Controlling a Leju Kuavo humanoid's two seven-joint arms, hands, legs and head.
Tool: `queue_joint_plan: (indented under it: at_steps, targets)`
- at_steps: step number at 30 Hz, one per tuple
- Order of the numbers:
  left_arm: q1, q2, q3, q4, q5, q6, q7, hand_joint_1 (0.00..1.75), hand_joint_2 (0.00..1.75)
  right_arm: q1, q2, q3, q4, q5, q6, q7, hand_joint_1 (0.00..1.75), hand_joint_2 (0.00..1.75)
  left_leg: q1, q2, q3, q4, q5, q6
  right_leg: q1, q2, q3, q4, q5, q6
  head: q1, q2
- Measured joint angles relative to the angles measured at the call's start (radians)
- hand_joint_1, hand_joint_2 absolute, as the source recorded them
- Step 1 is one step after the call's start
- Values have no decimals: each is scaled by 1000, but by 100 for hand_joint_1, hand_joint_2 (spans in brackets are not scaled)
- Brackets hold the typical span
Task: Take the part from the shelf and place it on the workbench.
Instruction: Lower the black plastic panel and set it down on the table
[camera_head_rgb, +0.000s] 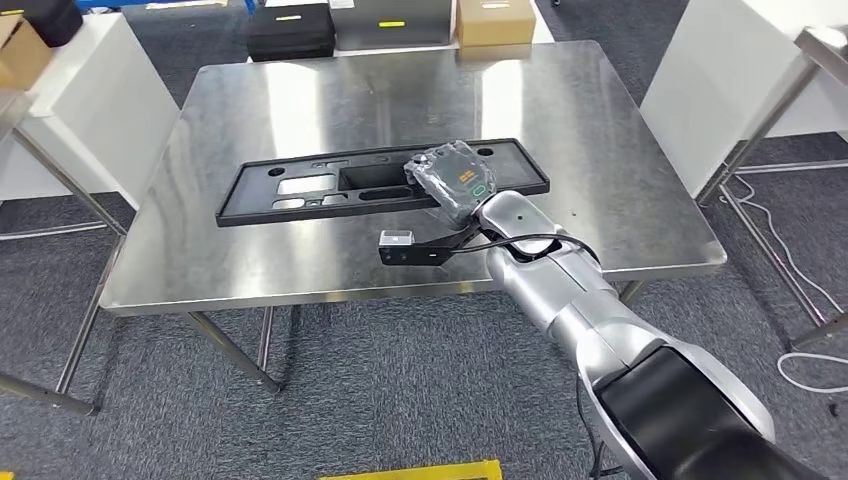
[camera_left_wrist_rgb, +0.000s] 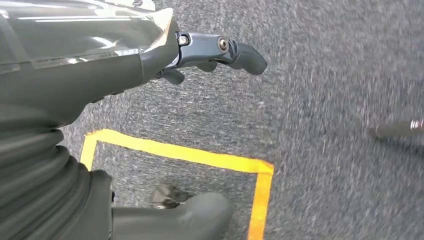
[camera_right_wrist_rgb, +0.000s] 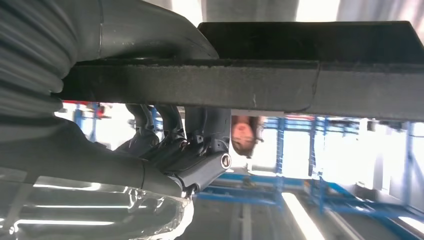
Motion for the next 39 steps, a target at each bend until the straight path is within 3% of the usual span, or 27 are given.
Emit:
queue_joint_plan:
  at_steps: [2,3,4,5,7,8,9,11,12,14,16,18,19,21,23,24,28,35,39]
  targets:
    - [-3,3,0,0,0,-5,3,0,175,5,-2,1,2,5,0,2,138,175,2,23,-58,106,-36,-3,5,-24,2,0,-4,-6,0,0]
    - [-3,3,0,0,-1,-6,4,0,175,8,-2,1,4,6,0,2,138,175,2,27,-67,119,-32,-3,6,-36,2,0,-5,-8,0,0]
    - [-2,3,0,0,-1,-7,4,0,175,10,-1,1,4,6,0,3,138,175,2,30,-57,96,-11,0,7,-47,3,0,-7,-9,-1,0]
    - [-2,4,0,0,-1,-7,5,0,175,11,0,1,5,6,0,3,138,175,1,40,-26,38,20,4,8,-57,6,0,-9,-9,-1,0]
    - [-5,7,0,0,-1,-7,5,0,175,9,0,1,5,7,0,3,138,175,-9,81,41,-85,63,15,15,-76,11,0,-16,-3,0,0]
    - [-7,8,0,-1,-1,-7,5,0,175,8,0,1,5,7,0,3,138,175,-14,94,60,-121,70,21,20,-85,13,0,-20,1,1,0]
    - [-9,8,0,-1,-1,-7,7,0,175,7,-1,1,5,7,0,4,138,175,-19,98,66,-134,67,25,23,-94,14,-1,-23,5,2,0]
    - [-9,9,0,-1,-3,-8,13,0,175,6,0,1,4,9,-1,6,138,175,-19,75,68,-140,69,34,26,-109,19,-5,-28,14,3,0]
    - [-8,9,0,-1,-5,-8,16,0,175,6,1,0,4,10,-2,8,138,175,-18,66,73,-147,71,39,26,-100,19,0,-34,18,5,0]
    - [-9,8,0,-1,-8,-10,24,0,175,5,-1,-2,3,16,-3,14,138,175,-13,53,84,-158,76,51,24,-55,-7,60,-65,19,7,0]
    - [-11,8,0,-1,-9,-14,33,0,175,9,-7,-2,5,25,-4,23,138,175,-13,37,86,-160,76,60,19,-15,-73,189,-113,12,10,0]
    - [-11,9,0,-1,-9,-27,42,0,175,19,-13,-2,8,36,-5,36,138,175,-13,18,86,-159,74,62,18,-7,-128,273,-130,16,13,0]
    - [-11,9,0,-1,-9,-36,45,0,175,23,-15,-2,9,41,-5,44,138,175,-13,10,87,-159,74,61,17,-6,-131,261,-115,23,13,0]
    - [-9,7,1,-1,-9,-51,47,0,175,25,-19,-4,11,48,-6,55,138,175,-13,-3,88,-158,72,59,15,-4,-85,138,-54,38,15,0]
    - [-8,6,1,-1,-10,-57,47,0,175,22,-20,-9,11,54,-7,60,138,175,-17,-9,86,-152,67,51,14,-2,-35,23,-3,37,15,0]
    - [-8,7,1,-1,-10,-60,48,0,175,22,-20,-11,12,57,-8,62,138,175,-19,-11,85,-149,65,47,14,-1,-23,-2,8,33,15,0]
    - [-5,7,3,-1,-10,-70,55,0,175,21,-21,-18,17,74,-9,71,138,175,-17,-9,85,-148,63,53,16,1,-20,-8,15,23,15,0]
    - [-4,7,14,-1,-9,-82,56,0,175,21,-19,-25,27,85,-8,78,138,175,-16,-4,90,-153,62,51,15,6,-20,-8,15,22,14,0]
    - [-4,11,17,-1,-8,-90,53,0,175,18,-8,-28,30,92,-7,85,138,175,-21,-3,92,-159,56,63,12,7,-15,-8,22,27,14,0]
